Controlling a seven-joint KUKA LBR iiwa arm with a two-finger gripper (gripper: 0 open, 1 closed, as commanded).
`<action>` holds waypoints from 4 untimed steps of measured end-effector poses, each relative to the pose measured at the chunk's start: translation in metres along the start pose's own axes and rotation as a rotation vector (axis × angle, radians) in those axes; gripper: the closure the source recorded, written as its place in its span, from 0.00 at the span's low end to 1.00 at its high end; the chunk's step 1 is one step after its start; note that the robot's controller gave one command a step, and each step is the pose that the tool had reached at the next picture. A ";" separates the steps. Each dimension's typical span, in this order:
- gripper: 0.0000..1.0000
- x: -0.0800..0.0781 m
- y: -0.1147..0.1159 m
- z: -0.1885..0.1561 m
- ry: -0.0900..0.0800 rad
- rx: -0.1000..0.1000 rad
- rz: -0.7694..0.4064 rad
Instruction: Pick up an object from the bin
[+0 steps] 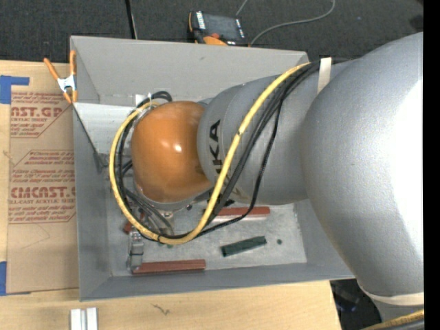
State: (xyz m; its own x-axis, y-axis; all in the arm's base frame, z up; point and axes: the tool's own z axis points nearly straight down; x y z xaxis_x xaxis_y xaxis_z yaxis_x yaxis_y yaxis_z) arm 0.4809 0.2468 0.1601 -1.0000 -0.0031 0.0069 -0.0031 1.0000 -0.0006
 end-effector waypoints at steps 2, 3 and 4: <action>0.00 -0.029 -0.033 0.089 -0.011 -0.003 -0.088; 0.00 -0.021 -0.087 0.089 -0.011 -0.001 -0.065; 0.00 -0.085 -0.080 0.089 -0.012 -0.001 -0.176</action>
Offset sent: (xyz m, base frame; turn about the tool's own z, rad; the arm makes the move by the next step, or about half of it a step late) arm 0.0322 -0.0426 -0.0901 -0.1033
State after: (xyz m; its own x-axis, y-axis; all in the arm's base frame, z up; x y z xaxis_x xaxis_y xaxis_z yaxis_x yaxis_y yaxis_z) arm 0.5659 0.1673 0.0705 -0.9841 -0.1776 -0.0053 -0.1776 0.9841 0.0004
